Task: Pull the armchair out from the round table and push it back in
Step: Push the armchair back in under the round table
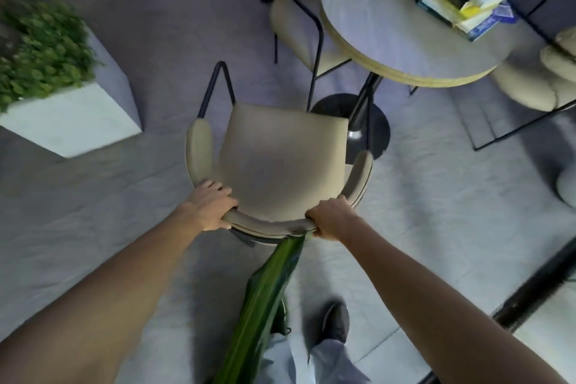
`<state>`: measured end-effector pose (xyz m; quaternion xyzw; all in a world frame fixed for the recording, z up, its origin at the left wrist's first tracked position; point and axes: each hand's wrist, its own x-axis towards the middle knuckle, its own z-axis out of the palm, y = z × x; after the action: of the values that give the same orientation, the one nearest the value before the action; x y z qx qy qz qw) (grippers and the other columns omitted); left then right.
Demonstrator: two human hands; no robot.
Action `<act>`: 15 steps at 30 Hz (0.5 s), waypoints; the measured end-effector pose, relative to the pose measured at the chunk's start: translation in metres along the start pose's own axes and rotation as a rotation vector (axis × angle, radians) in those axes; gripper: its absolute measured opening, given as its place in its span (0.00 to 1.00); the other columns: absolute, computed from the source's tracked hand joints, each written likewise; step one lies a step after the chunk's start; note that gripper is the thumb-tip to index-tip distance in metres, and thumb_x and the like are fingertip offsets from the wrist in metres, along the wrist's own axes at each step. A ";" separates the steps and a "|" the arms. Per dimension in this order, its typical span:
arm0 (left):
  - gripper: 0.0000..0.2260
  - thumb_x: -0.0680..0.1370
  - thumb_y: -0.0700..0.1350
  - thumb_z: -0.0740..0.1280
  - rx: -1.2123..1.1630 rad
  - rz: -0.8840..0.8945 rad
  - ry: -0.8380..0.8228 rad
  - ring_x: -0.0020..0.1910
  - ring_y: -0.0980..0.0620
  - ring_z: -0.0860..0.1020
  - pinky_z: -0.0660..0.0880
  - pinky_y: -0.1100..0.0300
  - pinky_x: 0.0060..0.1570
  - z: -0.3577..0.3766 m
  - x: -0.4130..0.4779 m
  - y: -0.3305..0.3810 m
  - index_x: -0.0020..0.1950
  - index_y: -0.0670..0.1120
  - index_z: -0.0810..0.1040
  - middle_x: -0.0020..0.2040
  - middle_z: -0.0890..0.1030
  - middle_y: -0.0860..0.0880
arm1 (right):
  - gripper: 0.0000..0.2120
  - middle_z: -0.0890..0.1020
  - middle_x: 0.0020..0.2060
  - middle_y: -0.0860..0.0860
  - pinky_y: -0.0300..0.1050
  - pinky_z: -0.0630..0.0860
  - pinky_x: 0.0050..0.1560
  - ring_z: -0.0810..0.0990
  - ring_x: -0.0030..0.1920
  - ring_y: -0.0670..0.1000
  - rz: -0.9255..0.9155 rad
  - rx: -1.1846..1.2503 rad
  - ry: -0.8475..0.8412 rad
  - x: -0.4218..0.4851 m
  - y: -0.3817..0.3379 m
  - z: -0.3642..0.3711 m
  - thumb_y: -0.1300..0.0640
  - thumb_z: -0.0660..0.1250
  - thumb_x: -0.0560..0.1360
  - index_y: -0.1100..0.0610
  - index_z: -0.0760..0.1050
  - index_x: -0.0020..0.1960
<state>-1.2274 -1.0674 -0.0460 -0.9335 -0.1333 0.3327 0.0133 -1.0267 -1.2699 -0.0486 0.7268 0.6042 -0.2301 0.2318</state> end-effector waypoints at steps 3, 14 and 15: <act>0.21 0.76 0.59 0.68 0.060 0.060 0.025 0.63 0.47 0.70 0.63 0.54 0.63 -0.005 -0.001 0.000 0.68 0.56 0.73 0.62 0.73 0.52 | 0.17 0.83 0.50 0.52 0.59 0.74 0.61 0.82 0.52 0.56 0.049 0.043 -0.022 -0.013 -0.012 0.006 0.43 0.67 0.78 0.51 0.77 0.61; 0.19 0.77 0.56 0.67 0.174 0.234 0.022 0.64 0.47 0.71 0.64 0.54 0.65 -0.022 0.015 0.018 0.67 0.55 0.74 0.63 0.74 0.50 | 0.18 0.83 0.52 0.52 0.54 0.74 0.57 0.81 0.54 0.57 0.195 0.140 -0.060 -0.054 -0.030 0.039 0.41 0.64 0.79 0.49 0.75 0.63; 0.20 0.77 0.58 0.67 0.187 0.256 0.021 0.64 0.47 0.70 0.64 0.54 0.65 -0.023 0.018 0.021 0.68 0.55 0.73 0.63 0.73 0.50 | 0.17 0.83 0.52 0.52 0.53 0.73 0.57 0.81 0.55 0.57 0.204 0.146 -0.062 -0.058 -0.028 0.041 0.41 0.64 0.79 0.49 0.75 0.63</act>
<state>-1.1942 -1.0813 -0.0414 -0.9409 0.0186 0.3330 0.0588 -1.0658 -1.3356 -0.0472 0.7920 0.5012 -0.2710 0.2194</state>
